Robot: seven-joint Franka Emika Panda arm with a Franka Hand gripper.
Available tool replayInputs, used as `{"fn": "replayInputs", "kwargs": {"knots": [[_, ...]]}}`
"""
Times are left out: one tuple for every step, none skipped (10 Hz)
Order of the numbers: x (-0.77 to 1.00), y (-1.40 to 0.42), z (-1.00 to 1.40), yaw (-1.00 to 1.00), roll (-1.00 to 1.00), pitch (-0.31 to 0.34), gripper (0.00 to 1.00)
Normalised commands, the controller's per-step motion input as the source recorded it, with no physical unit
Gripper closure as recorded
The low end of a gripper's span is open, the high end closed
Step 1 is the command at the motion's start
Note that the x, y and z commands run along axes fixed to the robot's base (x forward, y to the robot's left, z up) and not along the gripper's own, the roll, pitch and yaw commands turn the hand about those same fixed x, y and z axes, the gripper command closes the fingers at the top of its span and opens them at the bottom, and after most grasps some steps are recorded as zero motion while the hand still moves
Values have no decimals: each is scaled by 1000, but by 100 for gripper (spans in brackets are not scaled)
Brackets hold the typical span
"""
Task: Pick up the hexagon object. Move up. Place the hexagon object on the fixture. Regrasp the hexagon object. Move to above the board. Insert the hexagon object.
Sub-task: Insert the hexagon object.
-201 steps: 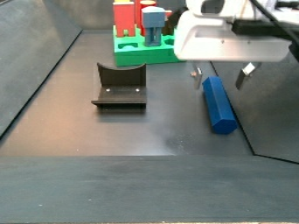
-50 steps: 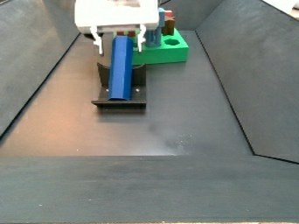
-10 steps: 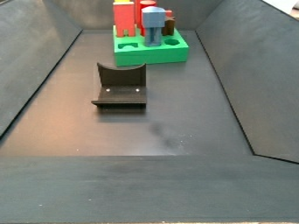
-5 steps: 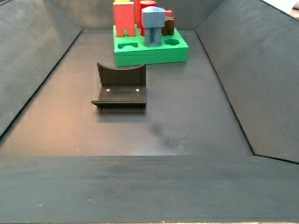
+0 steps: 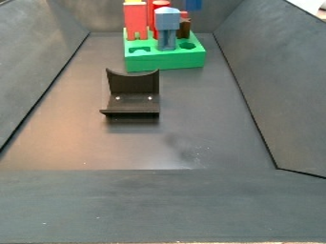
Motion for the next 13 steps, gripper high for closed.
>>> {"fn": "replayInputs", "kwargs": {"knots": [[0, 0, -783, -771, -139, -4, 100], [0, 0, -823, -689, -110, -3, 100], [-14, 57, -609, -257, -133, -1, 100], [0, 0, 0, 0, 4, 0, 100], [-169, 0, -617, 14, 0, -113, 100], [-189, -23, -886, 63, -21, -147, 100], [-137, -31, -843, 69, -30, -174, 100], [-151, -54, -774, 14, -34, -223, 100], [-146, 0, -149, 0, -74, -156, 100], [0, 0, -214, 0, 17, -7, 100], [303, 117, -500, 0, 60, 6, 100], [391, 200, -480, -9, 29, 34, 100], [331, 120, -451, -111, 36, 30, 100]]}}
